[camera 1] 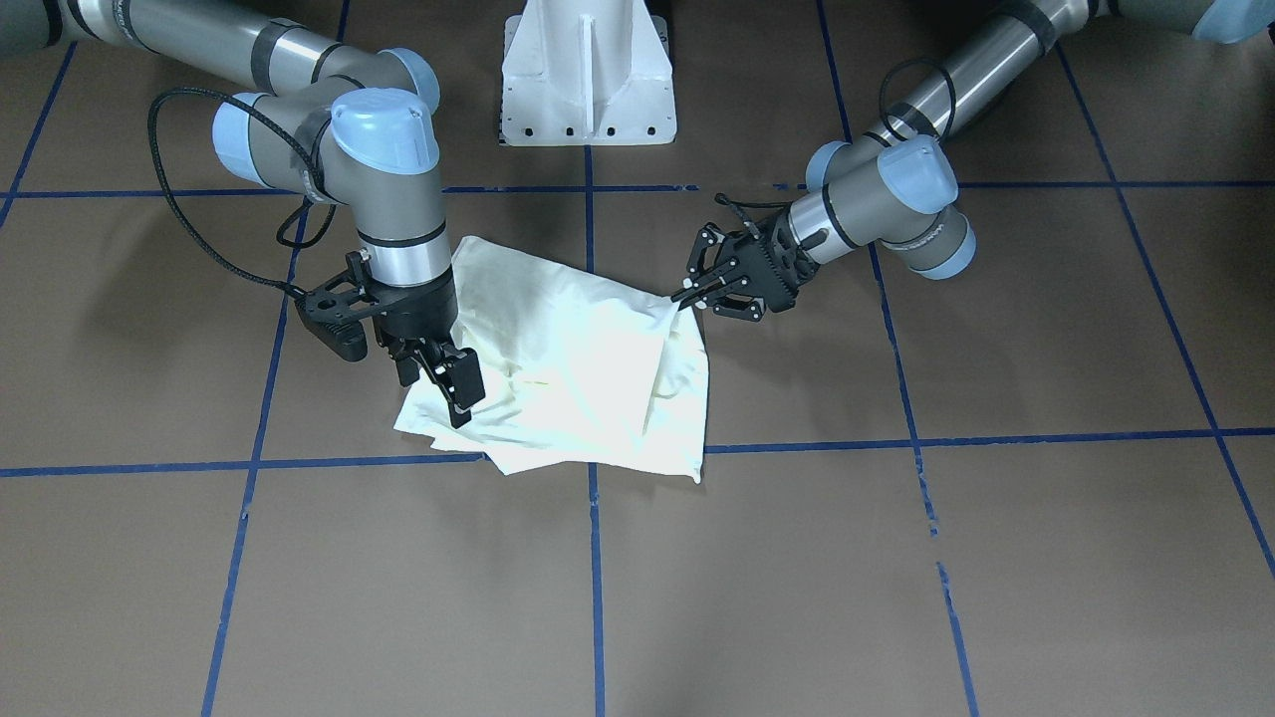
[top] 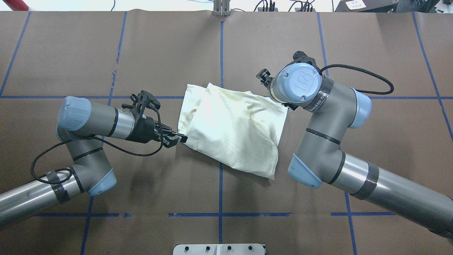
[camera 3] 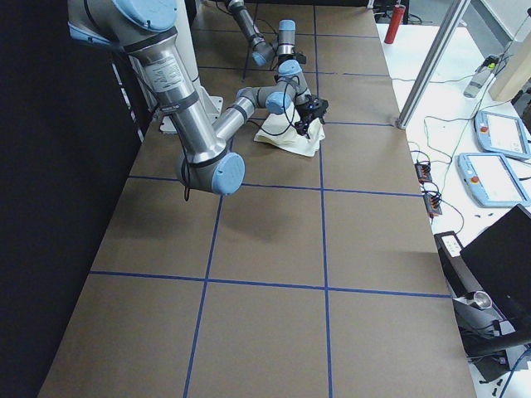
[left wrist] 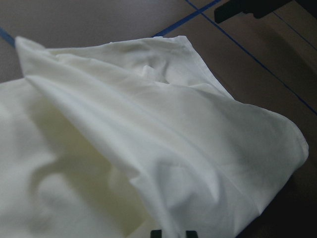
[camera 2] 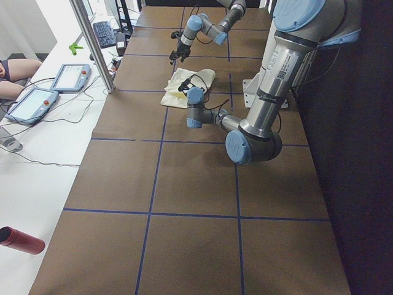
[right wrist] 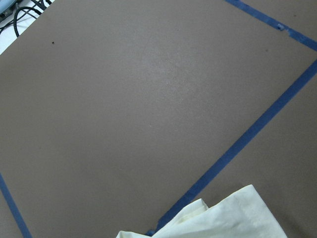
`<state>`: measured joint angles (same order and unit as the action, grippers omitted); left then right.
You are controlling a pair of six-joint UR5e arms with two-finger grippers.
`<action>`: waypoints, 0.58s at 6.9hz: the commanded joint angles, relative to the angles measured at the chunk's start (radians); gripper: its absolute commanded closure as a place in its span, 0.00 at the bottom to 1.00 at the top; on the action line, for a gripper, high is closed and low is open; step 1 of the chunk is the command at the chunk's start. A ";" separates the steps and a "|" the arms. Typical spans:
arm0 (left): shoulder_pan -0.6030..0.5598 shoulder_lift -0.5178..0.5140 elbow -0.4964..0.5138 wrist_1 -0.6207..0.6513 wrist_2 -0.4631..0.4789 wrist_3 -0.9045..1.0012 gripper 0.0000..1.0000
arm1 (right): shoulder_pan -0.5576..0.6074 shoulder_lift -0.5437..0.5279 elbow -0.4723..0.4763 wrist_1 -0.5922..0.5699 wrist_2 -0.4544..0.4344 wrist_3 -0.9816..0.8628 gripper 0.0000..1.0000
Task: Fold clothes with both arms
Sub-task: 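Pull the shirt's side edge with the left gripper away from the right gripper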
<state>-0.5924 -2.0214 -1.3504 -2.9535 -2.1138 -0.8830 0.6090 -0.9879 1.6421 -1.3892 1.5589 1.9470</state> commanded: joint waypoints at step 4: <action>0.051 0.021 0.063 -0.276 0.008 -0.403 1.00 | 0.000 -0.001 -0.001 0.010 -0.002 0.000 0.00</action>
<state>-0.5558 -2.0045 -1.3169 -3.1471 -2.1094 -1.2022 0.6090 -0.9894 1.6414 -1.3792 1.5572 1.9467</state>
